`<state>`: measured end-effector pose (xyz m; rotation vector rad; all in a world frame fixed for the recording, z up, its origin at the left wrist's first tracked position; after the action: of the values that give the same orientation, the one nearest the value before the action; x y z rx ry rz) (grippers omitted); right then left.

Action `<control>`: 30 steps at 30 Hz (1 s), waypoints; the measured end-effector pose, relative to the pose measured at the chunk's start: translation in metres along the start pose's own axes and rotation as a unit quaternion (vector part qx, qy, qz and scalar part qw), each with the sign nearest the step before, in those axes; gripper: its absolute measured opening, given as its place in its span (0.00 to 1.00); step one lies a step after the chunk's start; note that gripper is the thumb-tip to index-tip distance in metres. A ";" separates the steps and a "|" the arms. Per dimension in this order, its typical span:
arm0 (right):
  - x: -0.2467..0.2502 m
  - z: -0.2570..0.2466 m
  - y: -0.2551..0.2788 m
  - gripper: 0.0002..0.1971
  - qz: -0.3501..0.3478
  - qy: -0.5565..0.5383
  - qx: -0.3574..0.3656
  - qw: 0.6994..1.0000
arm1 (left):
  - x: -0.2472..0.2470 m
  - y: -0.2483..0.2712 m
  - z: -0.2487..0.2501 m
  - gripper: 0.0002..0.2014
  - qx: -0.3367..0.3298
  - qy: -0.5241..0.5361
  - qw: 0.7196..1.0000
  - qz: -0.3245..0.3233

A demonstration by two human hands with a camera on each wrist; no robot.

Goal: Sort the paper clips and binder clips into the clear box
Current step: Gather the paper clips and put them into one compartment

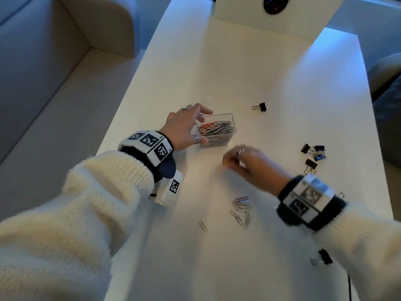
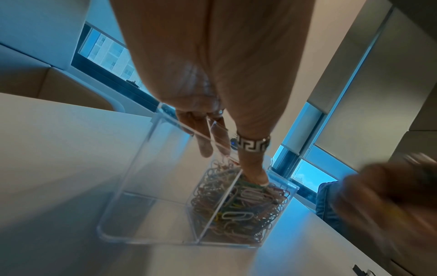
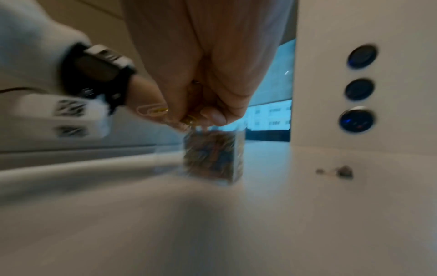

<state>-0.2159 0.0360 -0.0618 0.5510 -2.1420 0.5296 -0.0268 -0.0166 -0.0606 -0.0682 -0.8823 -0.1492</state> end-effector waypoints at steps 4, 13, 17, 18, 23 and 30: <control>0.023 0.012 -0.053 0.06 0.108 0.037 -0.046 0.992 | 0.000 0.000 0.001 0.31 0.001 -0.005 1.000 0.001; 0.009 0.017 -0.051 0.10 0.166 0.093 -0.022 0.981 | 0.001 0.000 0.000 0.31 -0.005 -0.009 1.000 0.004; 0.003 0.022 -0.043 0.13 0.106 0.204 0.034 0.973 | 0.000 0.001 0.002 0.31 -0.005 -0.006 1.000 0.005; 0.006 0.022 -0.044 0.13 0.128 0.193 0.030 0.972 | 0.000 0.001 0.002 0.31 -0.003 -0.005 1.000 0.005; 0.002 -0.004 -0.023 0.09 0.174 0.037 0.042 0.983 | 0.001 -0.001 0.002 0.31 0.005 0.004 1.000 -0.001; -0.062 -0.037 0.034 0.17 -0.293 -0.053 0.007 0.955 | 0.002 -0.002 0.004 0.31 0.009 -0.001 1.000 -0.004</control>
<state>-0.1772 0.0959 -0.0969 1.1910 -1.9392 0.1835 -0.0294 -0.0186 -0.0566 -0.0480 -0.8867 -0.1483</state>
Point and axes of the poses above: each hand's wrist, its own y-axis away from the middle knuckle, its own x-axis out of the back of the hand, z = x × y, the point moved 2 cm from there along -y, towards the middle knuckle, and after that the axes turned 12 degrees about z, right-handed, at the moved point
